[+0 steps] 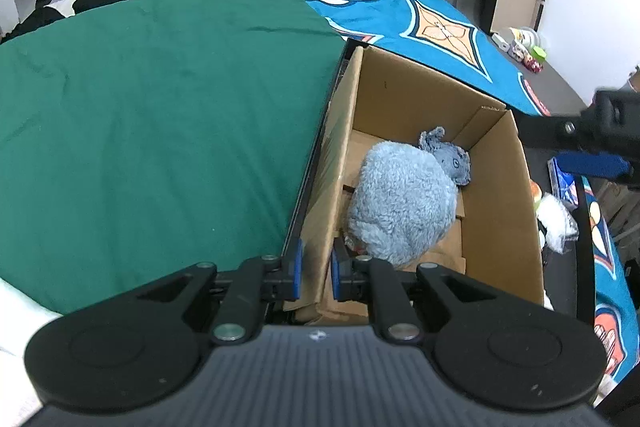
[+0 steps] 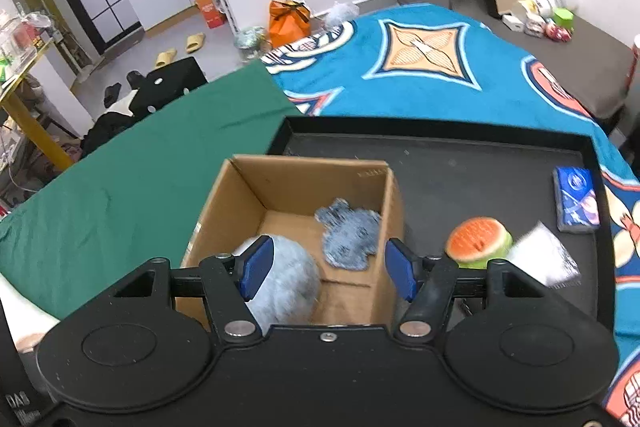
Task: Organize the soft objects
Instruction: 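Carry the denim plush over the box and release it inside, then move the right tool back toward the white wrapped bundle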
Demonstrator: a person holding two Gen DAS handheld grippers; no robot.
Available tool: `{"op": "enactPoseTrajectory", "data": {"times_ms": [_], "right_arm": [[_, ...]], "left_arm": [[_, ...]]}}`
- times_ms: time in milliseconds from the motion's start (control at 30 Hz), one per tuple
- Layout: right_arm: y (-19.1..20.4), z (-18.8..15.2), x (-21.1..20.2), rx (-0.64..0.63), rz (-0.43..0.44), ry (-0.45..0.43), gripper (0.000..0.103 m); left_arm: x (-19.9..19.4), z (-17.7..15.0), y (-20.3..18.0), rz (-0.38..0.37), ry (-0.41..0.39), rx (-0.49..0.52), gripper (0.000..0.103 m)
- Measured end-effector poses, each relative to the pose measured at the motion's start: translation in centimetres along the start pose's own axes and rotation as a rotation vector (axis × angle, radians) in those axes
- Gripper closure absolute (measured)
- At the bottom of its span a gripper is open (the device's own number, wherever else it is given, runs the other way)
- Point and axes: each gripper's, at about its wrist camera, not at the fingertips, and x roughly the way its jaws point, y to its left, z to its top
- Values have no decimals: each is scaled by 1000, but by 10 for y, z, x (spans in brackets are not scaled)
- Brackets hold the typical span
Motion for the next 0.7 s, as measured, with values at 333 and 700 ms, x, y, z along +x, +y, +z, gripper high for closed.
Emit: {"op": "enactPoseTrajectory", "data": {"times_ms": [333, 700], "right_arm": [[-27, -22, -10, 41, -13, 34, 39], [-63, -39, -26, 97, -16, 27, 38]], "left_arm": [[0, 2, -5, 29, 4, 15, 90], [-5, -2, -17, 101, -7, 67, 86]]}}
